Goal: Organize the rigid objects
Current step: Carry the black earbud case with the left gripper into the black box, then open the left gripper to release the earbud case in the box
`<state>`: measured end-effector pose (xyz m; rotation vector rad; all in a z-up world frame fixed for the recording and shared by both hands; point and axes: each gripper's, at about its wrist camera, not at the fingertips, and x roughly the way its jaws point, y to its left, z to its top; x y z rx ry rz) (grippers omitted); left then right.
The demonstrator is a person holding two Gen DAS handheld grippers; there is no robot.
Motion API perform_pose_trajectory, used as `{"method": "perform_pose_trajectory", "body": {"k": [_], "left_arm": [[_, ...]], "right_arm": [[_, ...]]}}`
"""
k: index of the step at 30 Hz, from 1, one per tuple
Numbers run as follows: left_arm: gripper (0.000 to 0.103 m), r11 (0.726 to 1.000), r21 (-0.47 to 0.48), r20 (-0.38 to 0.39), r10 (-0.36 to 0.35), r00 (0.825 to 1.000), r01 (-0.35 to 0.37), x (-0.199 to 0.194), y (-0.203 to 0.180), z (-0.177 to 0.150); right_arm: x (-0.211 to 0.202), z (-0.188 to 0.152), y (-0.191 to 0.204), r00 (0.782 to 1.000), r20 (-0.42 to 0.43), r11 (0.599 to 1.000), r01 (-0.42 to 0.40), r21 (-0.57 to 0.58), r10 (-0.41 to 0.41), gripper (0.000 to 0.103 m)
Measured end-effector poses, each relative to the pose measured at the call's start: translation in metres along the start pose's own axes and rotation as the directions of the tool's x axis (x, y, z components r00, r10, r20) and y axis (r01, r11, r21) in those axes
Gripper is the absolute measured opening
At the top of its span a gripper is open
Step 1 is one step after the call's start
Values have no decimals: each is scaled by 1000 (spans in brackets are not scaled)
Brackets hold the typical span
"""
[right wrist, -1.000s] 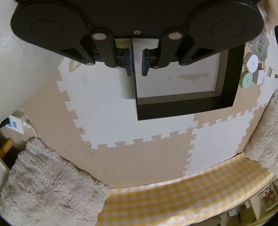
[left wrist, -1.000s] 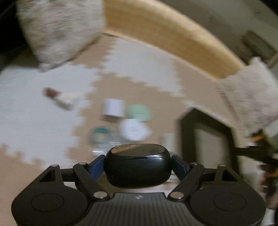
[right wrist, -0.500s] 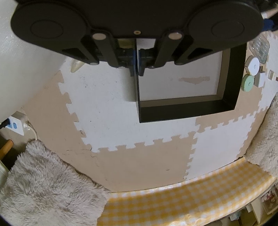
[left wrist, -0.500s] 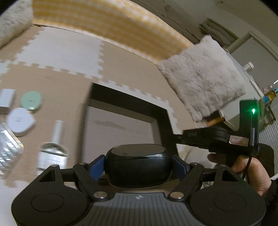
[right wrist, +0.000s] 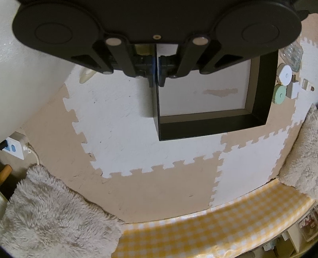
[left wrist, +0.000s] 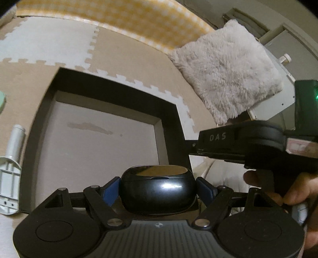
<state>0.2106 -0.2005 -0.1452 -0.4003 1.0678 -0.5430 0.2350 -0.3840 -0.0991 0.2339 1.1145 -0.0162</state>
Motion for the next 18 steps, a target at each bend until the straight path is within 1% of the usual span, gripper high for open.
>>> {"method": "perform_pose_trajectory", "body": {"k": [4, 5, 6, 8, 13, 18], "left_arm": [[82, 999, 16, -15, 28, 999, -28, 8, -5, 0], [84, 1000, 16, -16, 27, 1000, -27, 9, -5, 0], [88, 1000, 14, -18, 21, 1000, -20, 10, -6, 0], [90, 1000, 8, -21, 13, 1000, -13, 11, -7, 0], [92, 999, 37, -23, 31, 999, -30, 5, -10, -2], [98, 996, 70, -17, 63, 998, -62, -6, -14, -4]], "right_arm": [[0, 0, 0, 1000, 0, 1000, -3, 2, 3, 4], [0, 0, 0, 1000, 0, 1000, -3, 2, 3, 4], [0, 0, 0, 1000, 1, 1000, -4, 2, 4, 4], [1, 0, -1, 1000, -1, 1000, -9, 5, 9, 4], [1, -1, -4, 1000, 0, 1000, -26, 15, 26, 4], [1, -1, -7, 999, 0, 999, -32, 16, 32, 4]]}}
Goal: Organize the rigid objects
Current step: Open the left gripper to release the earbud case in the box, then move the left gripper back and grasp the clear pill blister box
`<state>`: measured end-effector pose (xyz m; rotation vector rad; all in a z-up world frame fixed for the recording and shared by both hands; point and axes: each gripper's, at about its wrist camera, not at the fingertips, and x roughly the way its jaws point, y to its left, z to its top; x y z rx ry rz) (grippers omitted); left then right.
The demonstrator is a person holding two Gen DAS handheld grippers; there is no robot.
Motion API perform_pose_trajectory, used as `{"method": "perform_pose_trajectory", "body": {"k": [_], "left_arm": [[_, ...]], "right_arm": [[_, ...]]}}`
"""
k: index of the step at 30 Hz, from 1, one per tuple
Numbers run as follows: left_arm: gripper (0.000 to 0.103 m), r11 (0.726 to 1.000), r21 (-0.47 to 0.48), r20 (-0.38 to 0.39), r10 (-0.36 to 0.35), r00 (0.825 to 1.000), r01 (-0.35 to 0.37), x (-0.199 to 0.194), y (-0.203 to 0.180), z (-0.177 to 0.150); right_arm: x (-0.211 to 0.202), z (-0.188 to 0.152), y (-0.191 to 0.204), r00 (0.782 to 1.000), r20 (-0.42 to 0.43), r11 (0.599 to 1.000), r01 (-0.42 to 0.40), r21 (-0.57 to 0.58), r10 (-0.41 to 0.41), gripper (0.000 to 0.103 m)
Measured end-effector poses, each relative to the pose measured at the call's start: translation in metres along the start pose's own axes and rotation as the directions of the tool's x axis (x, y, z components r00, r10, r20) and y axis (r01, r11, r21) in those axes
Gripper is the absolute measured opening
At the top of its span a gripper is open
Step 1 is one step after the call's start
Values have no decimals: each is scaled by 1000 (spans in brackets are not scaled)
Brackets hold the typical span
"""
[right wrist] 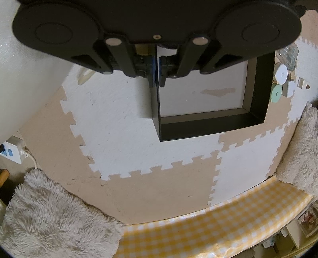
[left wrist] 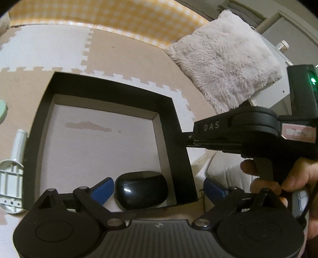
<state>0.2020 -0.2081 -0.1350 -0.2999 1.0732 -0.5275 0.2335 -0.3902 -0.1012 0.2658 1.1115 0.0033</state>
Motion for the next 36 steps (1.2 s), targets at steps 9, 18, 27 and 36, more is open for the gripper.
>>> {"method": "perform_pose_trajectory", "body": {"k": [9, 18, 27, 36], "left_arm": [[103, 995, 52, 20, 82, 996, -82, -25, -5, -5], [103, 975, 153, 64, 153, 986, -161, -62, -12, -8], [103, 934, 254, 122, 226, 967, -250, -100, -7, -19], [103, 906, 289, 163, 272, 948, -309, -139, 22, -25]], "right_arm": [[0, -2, 0, 1000, 3, 1000, -7, -3, 7, 4], [0, -2, 2, 1000, 9, 1000, 3, -25, -3, 4], [-1, -2, 2, 1000, 15, 999, 6, -36, -6, 3], [0, -2, 6, 999, 27, 998, 23, -60, -21, 3]]}}
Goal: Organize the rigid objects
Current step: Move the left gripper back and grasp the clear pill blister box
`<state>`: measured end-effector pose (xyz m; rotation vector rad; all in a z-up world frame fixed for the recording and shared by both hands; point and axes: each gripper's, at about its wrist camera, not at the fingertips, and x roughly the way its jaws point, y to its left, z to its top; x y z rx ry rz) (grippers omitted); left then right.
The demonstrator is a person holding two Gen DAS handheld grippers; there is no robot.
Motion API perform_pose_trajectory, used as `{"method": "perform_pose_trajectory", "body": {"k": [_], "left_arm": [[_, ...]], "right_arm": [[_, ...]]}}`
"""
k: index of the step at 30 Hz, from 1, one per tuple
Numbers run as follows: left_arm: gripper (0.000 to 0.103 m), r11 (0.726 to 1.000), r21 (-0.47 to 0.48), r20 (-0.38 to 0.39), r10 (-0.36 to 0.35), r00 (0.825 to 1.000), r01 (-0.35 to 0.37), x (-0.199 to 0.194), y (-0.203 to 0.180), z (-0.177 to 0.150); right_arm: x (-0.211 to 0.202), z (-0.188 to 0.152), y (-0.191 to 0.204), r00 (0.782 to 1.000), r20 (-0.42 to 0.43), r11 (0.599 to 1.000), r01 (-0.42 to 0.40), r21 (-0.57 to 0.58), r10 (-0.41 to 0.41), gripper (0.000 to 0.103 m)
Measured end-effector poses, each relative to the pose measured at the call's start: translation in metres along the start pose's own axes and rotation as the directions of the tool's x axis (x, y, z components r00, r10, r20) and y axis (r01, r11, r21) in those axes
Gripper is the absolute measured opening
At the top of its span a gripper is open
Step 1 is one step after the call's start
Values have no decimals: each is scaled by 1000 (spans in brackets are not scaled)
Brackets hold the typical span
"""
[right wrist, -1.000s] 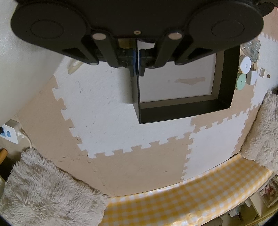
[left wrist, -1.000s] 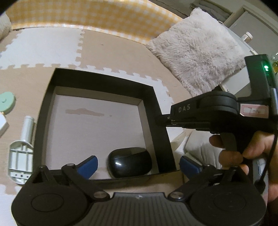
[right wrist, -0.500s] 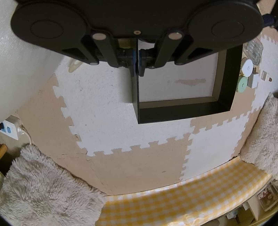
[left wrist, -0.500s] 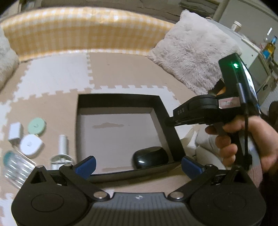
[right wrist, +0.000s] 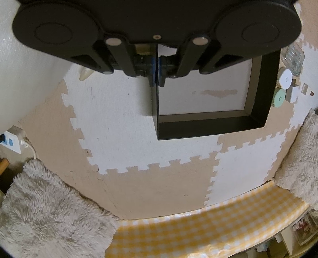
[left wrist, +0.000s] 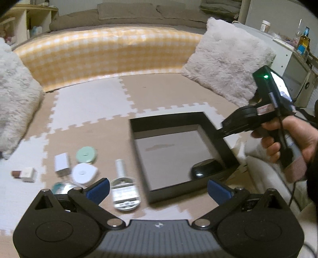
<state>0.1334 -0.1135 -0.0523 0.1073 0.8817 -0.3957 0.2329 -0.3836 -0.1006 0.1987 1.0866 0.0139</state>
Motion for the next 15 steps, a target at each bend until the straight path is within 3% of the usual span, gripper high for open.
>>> {"method": "perform_pose_trajectory", "body": {"k": [10, 15], "left_arm": [[103, 990, -30, 2, 141, 990, -140, 1, 68, -20], [103, 982, -42, -52, 182, 982, -184, 23, 93, -30]], "right_arm": [[4, 5, 6, 1000, 8, 999, 29, -26, -29, 3], [7, 7, 8, 999, 7, 998, 39, -44, -39, 3]]}}
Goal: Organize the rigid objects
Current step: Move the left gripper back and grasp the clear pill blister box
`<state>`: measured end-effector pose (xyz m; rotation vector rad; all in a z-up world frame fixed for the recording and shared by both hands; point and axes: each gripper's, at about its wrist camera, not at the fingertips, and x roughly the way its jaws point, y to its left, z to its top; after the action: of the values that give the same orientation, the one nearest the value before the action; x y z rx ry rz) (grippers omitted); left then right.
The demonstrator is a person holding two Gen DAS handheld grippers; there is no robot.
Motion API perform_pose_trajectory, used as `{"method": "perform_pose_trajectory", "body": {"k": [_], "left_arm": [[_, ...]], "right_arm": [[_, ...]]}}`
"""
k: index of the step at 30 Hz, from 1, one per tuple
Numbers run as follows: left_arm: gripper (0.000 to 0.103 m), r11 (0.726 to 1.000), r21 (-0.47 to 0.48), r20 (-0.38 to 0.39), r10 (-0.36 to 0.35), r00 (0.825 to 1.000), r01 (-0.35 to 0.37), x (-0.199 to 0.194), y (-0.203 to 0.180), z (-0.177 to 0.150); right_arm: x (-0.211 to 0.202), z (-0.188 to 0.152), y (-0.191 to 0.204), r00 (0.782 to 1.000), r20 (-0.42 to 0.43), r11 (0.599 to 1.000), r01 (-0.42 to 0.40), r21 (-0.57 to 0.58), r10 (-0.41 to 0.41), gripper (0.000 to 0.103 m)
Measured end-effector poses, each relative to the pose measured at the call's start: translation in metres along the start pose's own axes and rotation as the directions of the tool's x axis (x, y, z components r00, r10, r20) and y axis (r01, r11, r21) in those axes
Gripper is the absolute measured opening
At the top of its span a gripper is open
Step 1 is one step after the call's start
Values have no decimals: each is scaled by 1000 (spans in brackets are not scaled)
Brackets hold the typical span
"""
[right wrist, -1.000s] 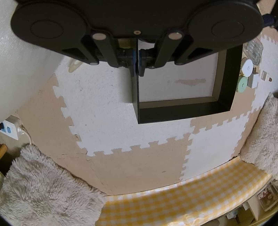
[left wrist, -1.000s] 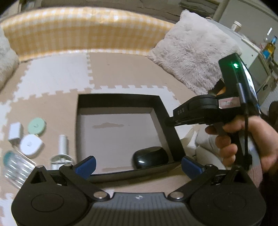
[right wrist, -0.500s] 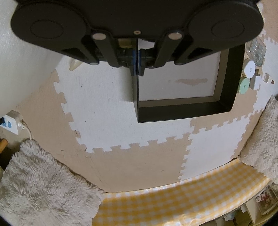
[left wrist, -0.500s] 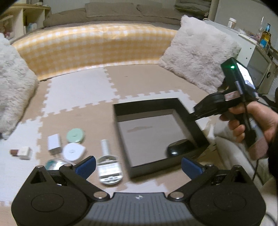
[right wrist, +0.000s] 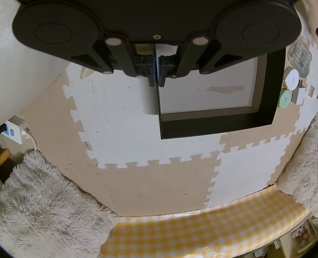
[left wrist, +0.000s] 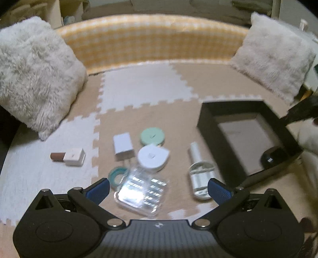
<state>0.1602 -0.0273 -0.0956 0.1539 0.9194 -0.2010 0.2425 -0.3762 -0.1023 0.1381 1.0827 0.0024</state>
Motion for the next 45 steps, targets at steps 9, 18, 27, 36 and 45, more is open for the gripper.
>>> {"method": "perform_pose_trajectory", "body": {"k": [9, 18, 27, 36, 45], "left_arm": [[103, 972, 232, -77, 37, 996, -18, 42, 5, -3], [103, 940, 334, -56, -51, 997, 66, 61, 10, -4], [103, 945, 249, -112, -188, 976, 211, 68, 22, 1], [81, 957, 233, -139, -144, 980, 174, 76, 27, 4], [75, 949, 288, -158, -86, 984, 130, 78, 18, -2]], "right_arm": [[0, -1, 4, 1000, -1, 999, 13, -31, -13, 3], [0, 0, 4, 1000, -1, 999, 15, -34, -15, 3], [0, 0, 6, 1000, 0, 999, 21, -41, -21, 3], [0, 0, 6, 1000, 0, 999, 19, -41, -19, 3], [0, 0, 7, 1000, 0, 999, 23, -46, -23, 3]]}}
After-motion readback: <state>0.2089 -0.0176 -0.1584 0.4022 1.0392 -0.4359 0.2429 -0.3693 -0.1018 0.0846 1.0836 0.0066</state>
